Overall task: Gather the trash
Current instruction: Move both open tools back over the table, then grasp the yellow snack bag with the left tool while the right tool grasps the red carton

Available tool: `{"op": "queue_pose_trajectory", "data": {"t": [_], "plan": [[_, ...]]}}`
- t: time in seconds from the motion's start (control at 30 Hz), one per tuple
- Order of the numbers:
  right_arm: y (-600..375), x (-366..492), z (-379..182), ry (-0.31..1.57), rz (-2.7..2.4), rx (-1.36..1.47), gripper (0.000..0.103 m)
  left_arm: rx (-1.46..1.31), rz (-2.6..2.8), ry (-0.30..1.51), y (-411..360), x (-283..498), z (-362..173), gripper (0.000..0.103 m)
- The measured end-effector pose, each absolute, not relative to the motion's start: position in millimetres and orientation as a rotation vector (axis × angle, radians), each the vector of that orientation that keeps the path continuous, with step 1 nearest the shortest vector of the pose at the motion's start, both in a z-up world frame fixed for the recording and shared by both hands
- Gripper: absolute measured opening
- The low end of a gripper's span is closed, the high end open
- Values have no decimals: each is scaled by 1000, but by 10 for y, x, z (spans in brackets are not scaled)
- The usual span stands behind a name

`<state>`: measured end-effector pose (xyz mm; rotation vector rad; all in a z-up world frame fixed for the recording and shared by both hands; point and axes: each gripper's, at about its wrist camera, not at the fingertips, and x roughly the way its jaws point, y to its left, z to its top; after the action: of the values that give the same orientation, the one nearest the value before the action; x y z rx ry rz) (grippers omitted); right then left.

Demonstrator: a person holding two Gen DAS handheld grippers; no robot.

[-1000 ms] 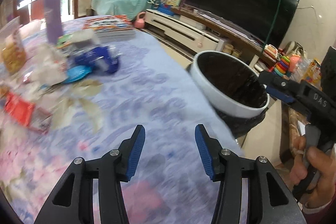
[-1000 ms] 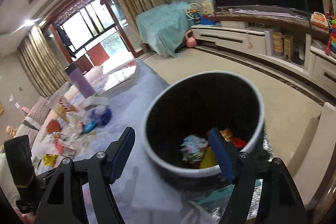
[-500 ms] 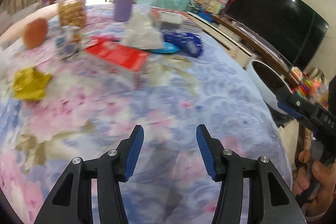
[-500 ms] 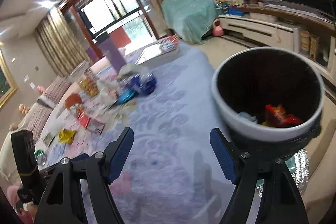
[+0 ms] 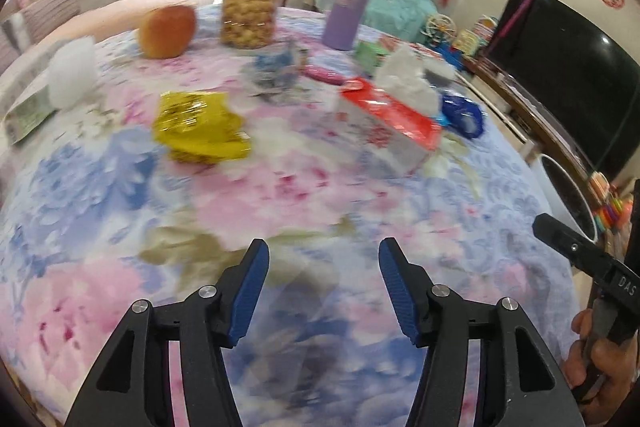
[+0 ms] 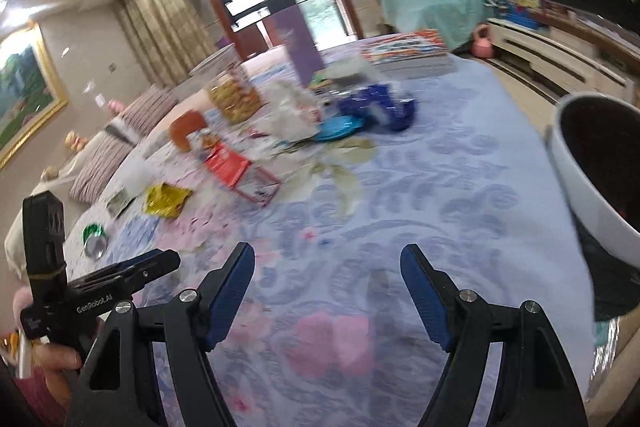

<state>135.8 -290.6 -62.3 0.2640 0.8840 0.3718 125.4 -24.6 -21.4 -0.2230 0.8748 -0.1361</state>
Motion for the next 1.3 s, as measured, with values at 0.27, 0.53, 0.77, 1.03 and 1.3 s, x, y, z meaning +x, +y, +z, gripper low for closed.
{"op": "queue_pose_trajectory", "data": {"t": [0.27, 0.53, 0.77, 1.03, 1.3], "plan": [[-2506, 1501, -682, 898, 468, 188, 77, -277, -48, 885, 96, 1346, -231, 61], [-2175, 1729, -713, 899, 547, 90, 77, -298, -2, 881, 235, 1581, -243, 72], [-1976, 2030, -782, 901, 574, 43, 77, -293, 15, 875, 302, 1922, -252, 77], [-1785, 2274, -856, 896, 596, 12, 75, -276, 28, 895, 313, 2216, -416, 71], [-1841, 2281, -904, 938, 600, 62, 37, -209, -29, 844, 159, 2160, -357, 51]]}}
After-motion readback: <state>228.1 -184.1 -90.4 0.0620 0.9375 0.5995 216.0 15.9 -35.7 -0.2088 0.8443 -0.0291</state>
